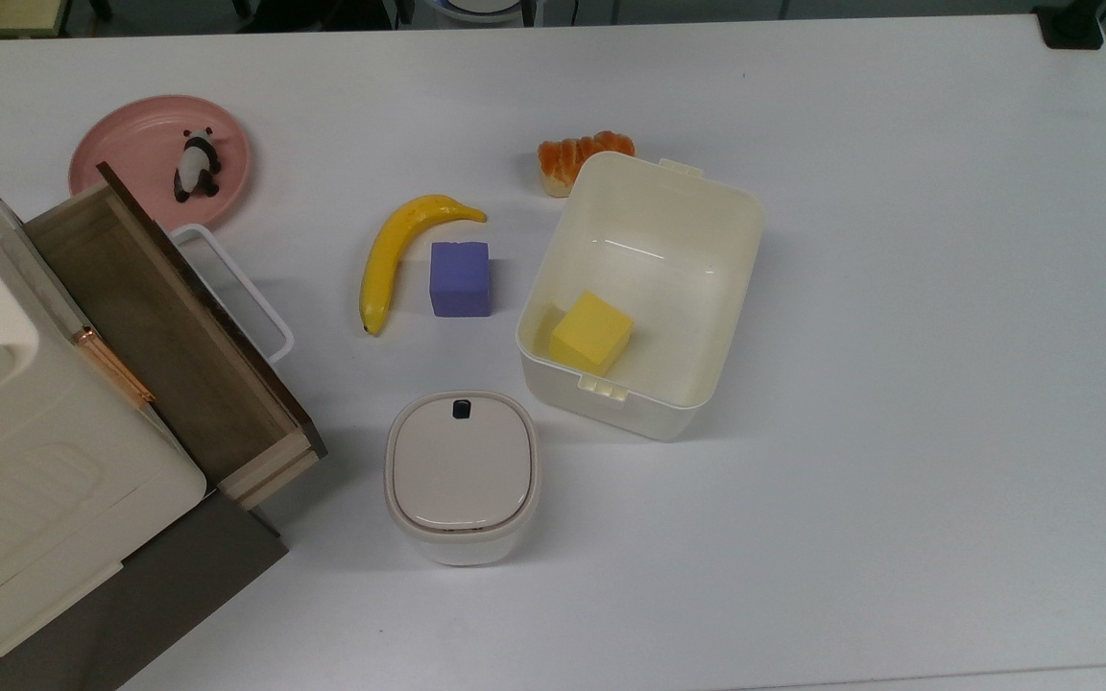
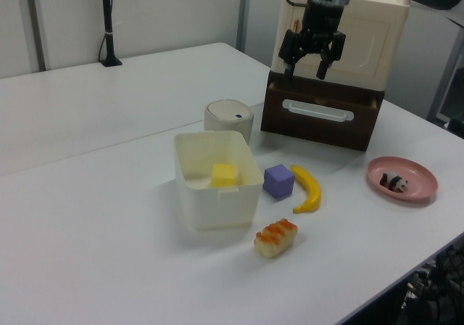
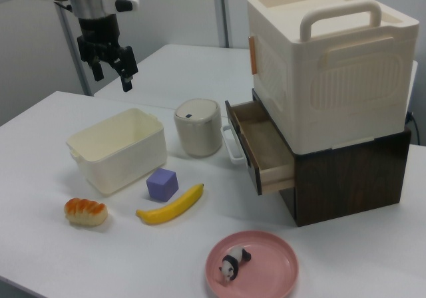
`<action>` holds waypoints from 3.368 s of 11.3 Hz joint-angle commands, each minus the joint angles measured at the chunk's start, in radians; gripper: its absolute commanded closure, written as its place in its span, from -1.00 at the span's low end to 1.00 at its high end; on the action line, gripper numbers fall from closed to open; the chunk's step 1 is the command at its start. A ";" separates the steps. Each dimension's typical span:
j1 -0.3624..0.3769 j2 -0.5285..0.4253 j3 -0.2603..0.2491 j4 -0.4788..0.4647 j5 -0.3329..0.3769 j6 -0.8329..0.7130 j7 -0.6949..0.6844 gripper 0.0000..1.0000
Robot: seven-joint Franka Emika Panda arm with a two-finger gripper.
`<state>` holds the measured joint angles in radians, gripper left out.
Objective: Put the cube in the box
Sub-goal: 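Move the gripper from above the cabinet toward the purple cube, then lower the open gripper over the purple cube beside the banana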
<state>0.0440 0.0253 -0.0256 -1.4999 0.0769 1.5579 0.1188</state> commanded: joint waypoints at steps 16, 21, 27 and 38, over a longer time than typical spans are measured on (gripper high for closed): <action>0.011 -0.007 0.003 -0.037 -0.029 0.094 -0.411 -1.00; 0.013 -0.002 0.003 -0.114 -0.032 0.088 -0.884 -1.00; 0.016 0.044 0.003 -0.118 -0.115 0.152 -1.080 -1.00; 0.099 0.174 0.003 -0.235 -0.210 0.389 -1.082 -1.00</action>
<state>0.1341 0.2028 -0.0187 -1.7156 -0.1145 1.9226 -0.9428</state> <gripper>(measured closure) 0.000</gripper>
